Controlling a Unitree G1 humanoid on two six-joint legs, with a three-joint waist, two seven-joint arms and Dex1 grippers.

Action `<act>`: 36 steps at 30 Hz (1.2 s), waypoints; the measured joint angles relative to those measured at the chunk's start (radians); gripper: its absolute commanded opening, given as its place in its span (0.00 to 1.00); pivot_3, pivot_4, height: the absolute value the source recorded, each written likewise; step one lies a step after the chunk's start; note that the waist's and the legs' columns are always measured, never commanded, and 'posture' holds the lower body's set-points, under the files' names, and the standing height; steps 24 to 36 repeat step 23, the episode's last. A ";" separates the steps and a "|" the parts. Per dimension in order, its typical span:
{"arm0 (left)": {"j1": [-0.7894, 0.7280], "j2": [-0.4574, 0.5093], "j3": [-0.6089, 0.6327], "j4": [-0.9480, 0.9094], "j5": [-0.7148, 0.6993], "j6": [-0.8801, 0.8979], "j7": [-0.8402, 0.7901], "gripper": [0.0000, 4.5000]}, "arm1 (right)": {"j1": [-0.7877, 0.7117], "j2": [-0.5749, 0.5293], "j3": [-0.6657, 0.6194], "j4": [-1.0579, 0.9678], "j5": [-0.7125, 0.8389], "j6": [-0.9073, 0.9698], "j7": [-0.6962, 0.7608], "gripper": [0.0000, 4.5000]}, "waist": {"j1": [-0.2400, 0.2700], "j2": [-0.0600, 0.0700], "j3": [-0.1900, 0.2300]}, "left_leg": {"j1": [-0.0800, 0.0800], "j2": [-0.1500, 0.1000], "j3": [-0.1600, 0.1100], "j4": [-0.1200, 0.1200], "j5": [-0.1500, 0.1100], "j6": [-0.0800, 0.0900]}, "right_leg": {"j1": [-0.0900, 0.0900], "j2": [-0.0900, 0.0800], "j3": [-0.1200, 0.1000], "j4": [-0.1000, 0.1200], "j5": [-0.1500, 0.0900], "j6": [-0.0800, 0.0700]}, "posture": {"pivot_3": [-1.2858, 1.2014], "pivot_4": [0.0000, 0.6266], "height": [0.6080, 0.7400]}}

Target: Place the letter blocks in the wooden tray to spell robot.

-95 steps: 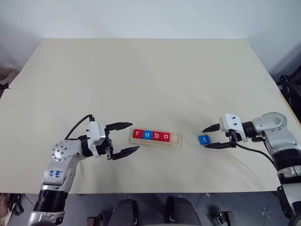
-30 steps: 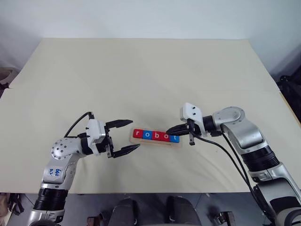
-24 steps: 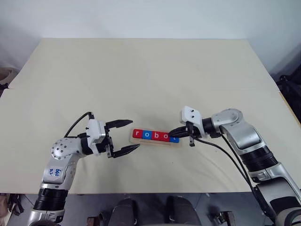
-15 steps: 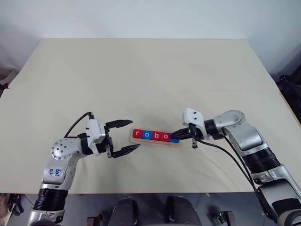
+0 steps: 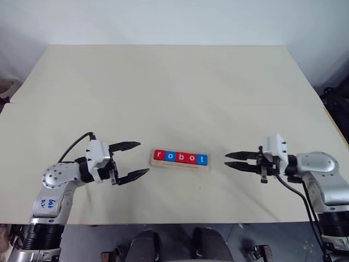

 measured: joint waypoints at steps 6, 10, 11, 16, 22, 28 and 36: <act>-0.003 0.037 0.028 0.077 0.002 -0.031 -0.037 1.00 | 0.095 0.000 -0.043 -0.005 0.012 -0.064 -0.028 0.95 | 0.000 0.000 0.000 | 0.000 0.000 0.000 0.000 0.000 0.000 | 0.000 0.000 0.000 0.000 0.000 0.000 | 0.52 0.24 1.00; -0.016 0.051 0.051 0.128 0.007 -0.068 -0.055 1.00 | 0.114 0.000 -0.060 -0.017 0.037 -0.066 -0.045 1.00 | 0.001 0.000 0.000 | 0.000 0.000 0.000 0.000 0.000 0.000 | 0.000 0.000 0.001 0.000 0.000 0.000 | 0.52 0.24 1.00; -0.022 0.052 0.050 0.132 0.009 -0.070 -0.057 1.00 | 0.112 -0.001 -0.060 -0.025 0.046 -0.055 -0.047 1.00 | 0.001 0.000 0.000 | 0.000 0.000 0.000 0.000 0.000 0.000 | 0.000 0.000 0.001 0.000 0.000 0.000 | 0.52 0.24 1.00; -0.040 0.070 0.045 0.145 0.016 -0.074 -0.085 1.00 | 0.099 -0.016 -0.060 -0.029 0.061 -0.034 -0.046 1.00 | 0.001 0.000 0.000 | 0.000 0.000 0.000 0.000 0.000 0.000 | 0.000 0.000 0.001 0.000 0.000 0.000 | 0.52 0.24 1.00; -0.058 0.069 0.045 0.151 0.044 -0.121 -0.050 1.00 | 0.075 -0.036 -0.057 -0.009 0.061 -0.032 -0.034 1.00 | 0.001 0.000 0.000 | 0.000 0.000 0.000 0.000 0.000 0.000 | 0.000 0.000 0.001 0.000 0.000 0.000 | 0.52 0.24 1.00; -0.058 0.069 0.045 0.151 0.044 -0.121 -0.048 1.00 | 0.074 -0.036 -0.056 -0.009 0.061 -0.032 -0.035 1.00 | 0.001 0.000 0.000 | 0.000 0.000 0.000 0.000 0.000 0.000 | 0.000 0.000 0.001 0.000 0.000 0.000 | 0.52 0.24 1.00; -0.058 0.069 0.045 0.151 0.044 -0.121 -0.048 1.00 | 0.074 -0.036 -0.056 -0.009 0.061 -0.032 -0.035 1.00 | 0.001 0.000 0.000 | 0.000 0.000 0.000 0.000 0.000 0.000 | 0.000 0.000 0.001 0.000 0.000 0.000 | 0.52 0.24 1.00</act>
